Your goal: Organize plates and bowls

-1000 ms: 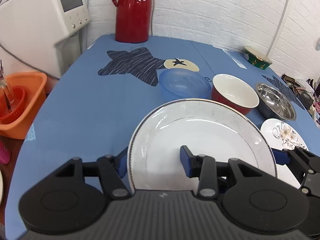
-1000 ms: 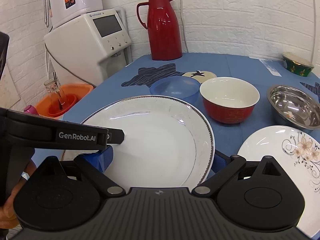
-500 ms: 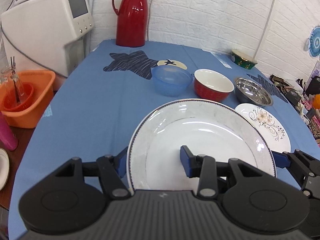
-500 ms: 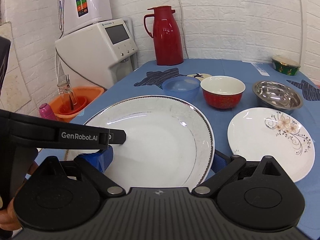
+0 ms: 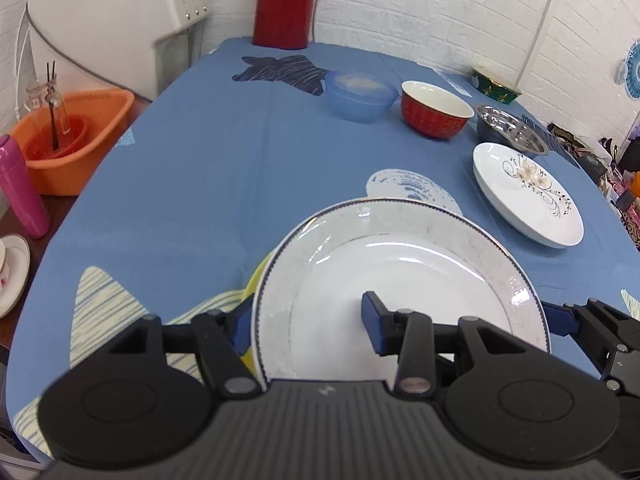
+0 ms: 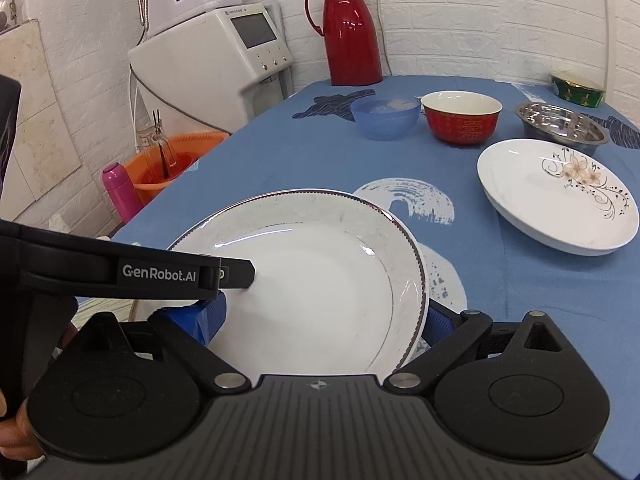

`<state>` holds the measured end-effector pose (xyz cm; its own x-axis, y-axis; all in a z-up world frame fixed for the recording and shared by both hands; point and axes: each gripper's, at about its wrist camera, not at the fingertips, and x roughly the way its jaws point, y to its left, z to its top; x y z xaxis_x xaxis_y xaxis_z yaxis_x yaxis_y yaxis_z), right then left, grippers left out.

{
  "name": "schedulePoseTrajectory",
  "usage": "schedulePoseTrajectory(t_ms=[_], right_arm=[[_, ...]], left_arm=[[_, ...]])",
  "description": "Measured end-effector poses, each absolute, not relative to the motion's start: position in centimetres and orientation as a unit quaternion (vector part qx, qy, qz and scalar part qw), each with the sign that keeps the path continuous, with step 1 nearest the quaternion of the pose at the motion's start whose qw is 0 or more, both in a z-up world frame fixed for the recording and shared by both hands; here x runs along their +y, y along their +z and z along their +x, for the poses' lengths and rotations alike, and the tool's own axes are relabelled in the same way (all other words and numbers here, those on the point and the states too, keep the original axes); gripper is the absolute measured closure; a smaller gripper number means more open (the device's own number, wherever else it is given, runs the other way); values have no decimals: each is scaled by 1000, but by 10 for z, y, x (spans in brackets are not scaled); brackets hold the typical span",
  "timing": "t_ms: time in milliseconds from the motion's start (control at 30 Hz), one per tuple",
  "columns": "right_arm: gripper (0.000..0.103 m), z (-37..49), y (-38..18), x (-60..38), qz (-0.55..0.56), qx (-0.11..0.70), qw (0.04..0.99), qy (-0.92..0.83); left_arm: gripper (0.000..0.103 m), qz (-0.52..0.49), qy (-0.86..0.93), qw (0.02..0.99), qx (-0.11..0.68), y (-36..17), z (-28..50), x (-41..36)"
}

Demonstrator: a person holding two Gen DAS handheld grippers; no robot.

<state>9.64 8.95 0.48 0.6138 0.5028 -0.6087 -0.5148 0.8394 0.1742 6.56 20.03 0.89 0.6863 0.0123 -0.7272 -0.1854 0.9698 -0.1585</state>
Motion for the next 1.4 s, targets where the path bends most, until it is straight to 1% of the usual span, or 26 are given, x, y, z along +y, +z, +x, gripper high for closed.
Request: schedulePoseTrajectory(t_ms=[100,167,200,233,267,400,500,567,633,667,733,833,933,967,1033,1200,1400], right_arm=[[17,98,1,92,-10,335,897,288],[17,100,0,91,-11,333,896,292],[17,101,0,92,-13,335,895,294],[17,101,-1,93,-22,336,893,297],[17,99,-2,95,-33,335,893,299],[19,95,-2,98,-56,330,894,300],[19,96,-2,98,-57,330,894,297],[17,94,-3,102,-70,329,895,292],[17,93,-2,104,-87,329,891,300],[21,97,0,99,-77,329,891,304],[19,104,10,85,-36,322,900,291],[19,101,18,84,-50,310,901,300],[19,98,20,81,-40,301,905,298],[19,98,19,80,-38,301,906,295],[19,101,16,77,-32,309,903,296],[19,110,11,54,26,330,899,287],[19,117,15,10,59,320,916,235]], left_arm=[[59,-117,55,911,393,4,68,205],[56,-119,51,910,394,5,70,207],[53,-119,48,910,394,5,71,207],[46,-123,43,910,394,4,71,207],[44,-128,40,910,392,4,70,208],[43,-150,32,909,387,4,68,214],[43,-157,28,907,389,3,68,215],[43,-158,29,907,389,3,68,215],[41,-162,27,907,387,4,68,216],[41,-162,24,907,387,4,68,217],[41,-151,22,909,387,4,68,215],[40,-131,30,920,368,13,64,210],[33,-84,46,938,332,29,58,199],[30,-70,48,943,323,33,56,196],[29,-54,47,946,315,38,56,190],[29,-56,33,938,340,32,73,178],[29,-62,24,932,357,28,95,158]])
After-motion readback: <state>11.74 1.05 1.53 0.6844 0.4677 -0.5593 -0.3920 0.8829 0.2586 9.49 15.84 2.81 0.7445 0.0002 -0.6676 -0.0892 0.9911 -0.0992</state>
